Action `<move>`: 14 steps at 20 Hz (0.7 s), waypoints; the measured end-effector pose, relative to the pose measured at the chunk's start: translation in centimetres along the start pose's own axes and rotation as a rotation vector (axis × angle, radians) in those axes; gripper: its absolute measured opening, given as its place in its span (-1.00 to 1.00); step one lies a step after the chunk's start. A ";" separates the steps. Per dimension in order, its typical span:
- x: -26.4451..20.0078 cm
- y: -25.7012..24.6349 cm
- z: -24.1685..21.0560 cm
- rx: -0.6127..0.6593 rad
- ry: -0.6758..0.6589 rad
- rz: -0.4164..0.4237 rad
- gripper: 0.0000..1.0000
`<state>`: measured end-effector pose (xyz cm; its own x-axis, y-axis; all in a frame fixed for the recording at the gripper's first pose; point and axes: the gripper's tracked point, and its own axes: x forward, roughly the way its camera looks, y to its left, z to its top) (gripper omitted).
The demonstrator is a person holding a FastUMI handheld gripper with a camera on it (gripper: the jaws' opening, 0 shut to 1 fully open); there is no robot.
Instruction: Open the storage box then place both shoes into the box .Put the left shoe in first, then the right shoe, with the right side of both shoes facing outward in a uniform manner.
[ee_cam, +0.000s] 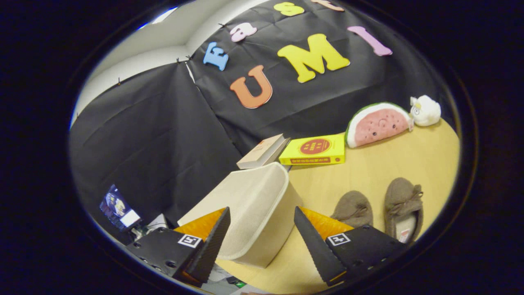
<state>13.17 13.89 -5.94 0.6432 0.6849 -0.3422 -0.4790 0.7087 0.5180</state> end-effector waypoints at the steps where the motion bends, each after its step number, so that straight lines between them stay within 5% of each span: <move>1: 0.8 -0.1 0.0 0.044 0.033 0.037 0.90; 11: 5.9 0.6 -1.2 0.475 0.263 0.429 0.90; 13: 6.8 0.2 -2.1 0.524 0.325 0.441 0.86; 14: 6.9 0.2 -1.9 0.534 0.324 0.448 0.68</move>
<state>16.42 19.09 -9.71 0.2090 0.9611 -0.1804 -0.2460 0.2302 0.9415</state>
